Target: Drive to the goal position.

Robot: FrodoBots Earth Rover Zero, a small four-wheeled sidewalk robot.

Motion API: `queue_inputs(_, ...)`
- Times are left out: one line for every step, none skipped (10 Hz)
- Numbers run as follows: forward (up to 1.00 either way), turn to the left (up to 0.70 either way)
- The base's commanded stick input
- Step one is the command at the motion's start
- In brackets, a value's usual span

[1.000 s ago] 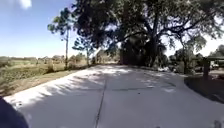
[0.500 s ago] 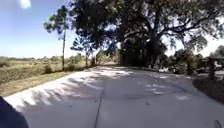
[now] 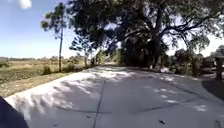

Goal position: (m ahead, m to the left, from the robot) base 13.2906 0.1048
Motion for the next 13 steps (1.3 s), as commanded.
queue_inputs(0.70, 0.00)
queue_inputs(0.70, 0.00)
queue_inputs(0.70, 0.00)
queue_inputs(0.70, 0.00)
queue_inputs(0.70, 0.00)
queue_inputs(0.70, 0.00)
queue_inputs(0.70, 0.00)
queue_inputs(0.70, 0.00)
queue_inputs(0.70, 0.00)
queue_inputs(0.70, 0.00)
queue_inputs(0.70, 0.00)
queue_inputs(0.70, 0.00)
queue_inputs(0.70, 0.00)
